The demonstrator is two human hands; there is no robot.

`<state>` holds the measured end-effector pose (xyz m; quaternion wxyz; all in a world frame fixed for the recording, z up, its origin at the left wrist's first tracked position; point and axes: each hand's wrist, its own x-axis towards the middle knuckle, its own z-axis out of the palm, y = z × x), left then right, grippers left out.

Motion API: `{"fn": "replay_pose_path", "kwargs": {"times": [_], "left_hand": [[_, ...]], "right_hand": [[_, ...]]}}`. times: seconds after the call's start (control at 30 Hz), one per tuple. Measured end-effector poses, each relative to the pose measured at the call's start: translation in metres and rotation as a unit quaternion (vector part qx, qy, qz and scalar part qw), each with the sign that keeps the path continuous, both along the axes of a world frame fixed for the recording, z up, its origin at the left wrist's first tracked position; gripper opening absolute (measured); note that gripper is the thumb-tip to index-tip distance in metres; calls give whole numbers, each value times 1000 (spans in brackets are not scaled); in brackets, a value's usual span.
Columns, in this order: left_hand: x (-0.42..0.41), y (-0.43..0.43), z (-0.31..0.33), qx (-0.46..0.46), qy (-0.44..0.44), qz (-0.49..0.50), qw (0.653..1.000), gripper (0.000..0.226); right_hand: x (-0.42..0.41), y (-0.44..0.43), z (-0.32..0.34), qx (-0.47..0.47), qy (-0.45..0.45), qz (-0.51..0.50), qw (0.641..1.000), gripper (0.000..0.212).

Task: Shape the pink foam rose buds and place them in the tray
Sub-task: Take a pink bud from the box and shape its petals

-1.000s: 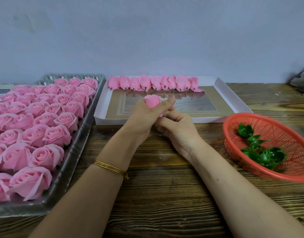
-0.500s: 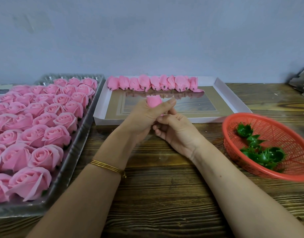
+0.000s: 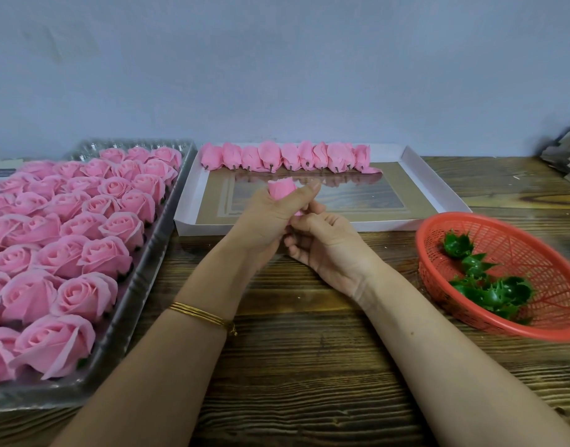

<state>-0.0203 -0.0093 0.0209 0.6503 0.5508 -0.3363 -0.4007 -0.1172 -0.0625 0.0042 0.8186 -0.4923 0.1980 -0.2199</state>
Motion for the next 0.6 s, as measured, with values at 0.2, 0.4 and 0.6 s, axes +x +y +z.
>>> {"fn": "replay_pose_path", "kwargs": {"times": [0.2,0.4,0.6], "left_hand": [[6,-3,-2,-18,-5,18,1000,44],[16,-2,-2,-33,3,70,997,45],[17,-1,0,-52,16,96,994,47]], "right_hand": [[2,1,0,-21,30,-28,999,25],[-3,0,8,-93,86,-49,991,9],[-10,-7,31,-248,167,-74,951,7]]}}
